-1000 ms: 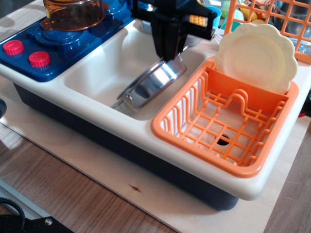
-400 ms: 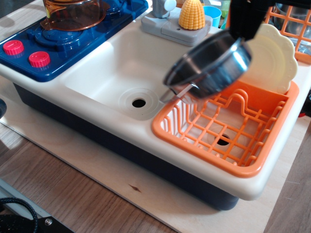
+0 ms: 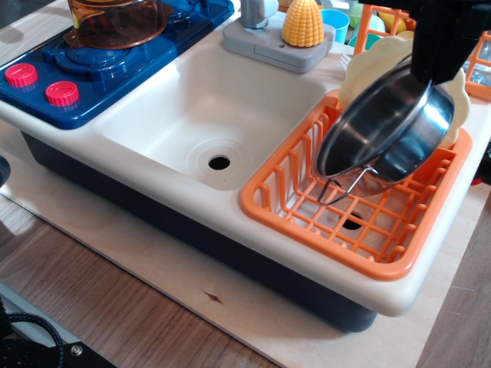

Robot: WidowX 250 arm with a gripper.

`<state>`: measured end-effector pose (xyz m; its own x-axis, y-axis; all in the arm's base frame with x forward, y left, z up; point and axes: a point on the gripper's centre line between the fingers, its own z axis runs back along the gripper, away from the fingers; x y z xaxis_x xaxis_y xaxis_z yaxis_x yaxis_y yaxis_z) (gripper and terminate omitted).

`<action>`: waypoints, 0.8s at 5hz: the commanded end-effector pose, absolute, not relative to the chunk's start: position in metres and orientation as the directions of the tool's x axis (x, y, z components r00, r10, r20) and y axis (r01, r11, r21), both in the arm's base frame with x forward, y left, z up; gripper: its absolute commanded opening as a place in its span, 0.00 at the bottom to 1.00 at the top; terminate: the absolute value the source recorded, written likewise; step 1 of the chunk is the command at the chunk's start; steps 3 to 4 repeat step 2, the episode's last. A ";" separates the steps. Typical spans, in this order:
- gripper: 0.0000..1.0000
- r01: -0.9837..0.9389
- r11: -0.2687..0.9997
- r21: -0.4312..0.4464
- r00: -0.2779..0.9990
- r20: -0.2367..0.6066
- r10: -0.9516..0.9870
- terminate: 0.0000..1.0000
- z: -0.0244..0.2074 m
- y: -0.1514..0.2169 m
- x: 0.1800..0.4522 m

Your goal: Put pan from sink into drying rack

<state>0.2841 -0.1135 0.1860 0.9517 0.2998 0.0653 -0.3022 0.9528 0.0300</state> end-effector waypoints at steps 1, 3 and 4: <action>1.00 -0.288 0.957 0.019 0.950 0.127 0.284 0.00 0.197 -0.116 0.283; 1.00 -0.288 0.957 0.019 0.950 0.127 0.284 1.00 0.197 -0.116 0.283; 1.00 -0.288 0.957 0.019 0.950 0.127 0.284 1.00 0.197 -0.116 0.283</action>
